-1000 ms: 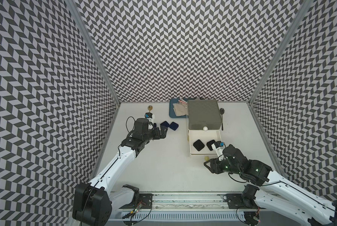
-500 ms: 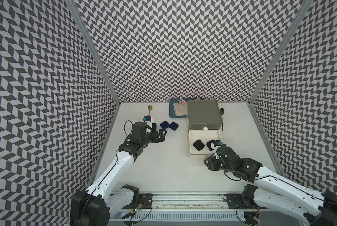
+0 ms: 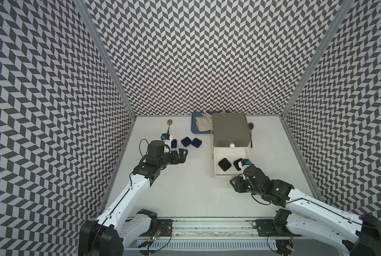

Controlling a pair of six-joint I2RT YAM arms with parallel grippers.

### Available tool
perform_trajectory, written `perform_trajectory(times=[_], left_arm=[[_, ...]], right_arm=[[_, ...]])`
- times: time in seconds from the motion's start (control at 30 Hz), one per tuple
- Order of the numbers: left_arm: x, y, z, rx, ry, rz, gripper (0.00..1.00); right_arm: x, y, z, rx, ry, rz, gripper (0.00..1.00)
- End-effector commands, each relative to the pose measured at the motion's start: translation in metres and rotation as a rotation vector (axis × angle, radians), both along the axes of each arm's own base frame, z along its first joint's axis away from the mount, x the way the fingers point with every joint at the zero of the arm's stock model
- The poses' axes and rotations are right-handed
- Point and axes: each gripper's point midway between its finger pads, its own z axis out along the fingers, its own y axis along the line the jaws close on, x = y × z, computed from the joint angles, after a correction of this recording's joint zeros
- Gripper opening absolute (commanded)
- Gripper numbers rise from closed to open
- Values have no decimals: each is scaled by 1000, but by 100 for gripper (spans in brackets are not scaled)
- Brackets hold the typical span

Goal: Place the brooch boxes into the drawer by color
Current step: Close the drawer in the storage box.

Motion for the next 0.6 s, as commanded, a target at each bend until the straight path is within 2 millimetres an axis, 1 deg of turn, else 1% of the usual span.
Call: perform_trajectory(times=[0.0, 0.13, 0.3, 0.47, 0.57], left_arm=[[-1, 2, 10, -7, -29, -5, 100], [0, 3, 11, -7, -27, -5, 100], [0, 4, 13, -6, -31, -3, 100], [0, 5, 13, -3, -32, -1, 100], [0, 6, 12, -2, -32, -1, 100]], right_arm=[[7, 3, 3, 18, -34, -18, 44], [9, 1, 2, 11, -43, -29, 42], [10, -1, -5, -11, -39, -37, 41], [12, -1, -7, -7, -47, -44, 39], [13, -3, -7, -15, -54, -51, 35]])
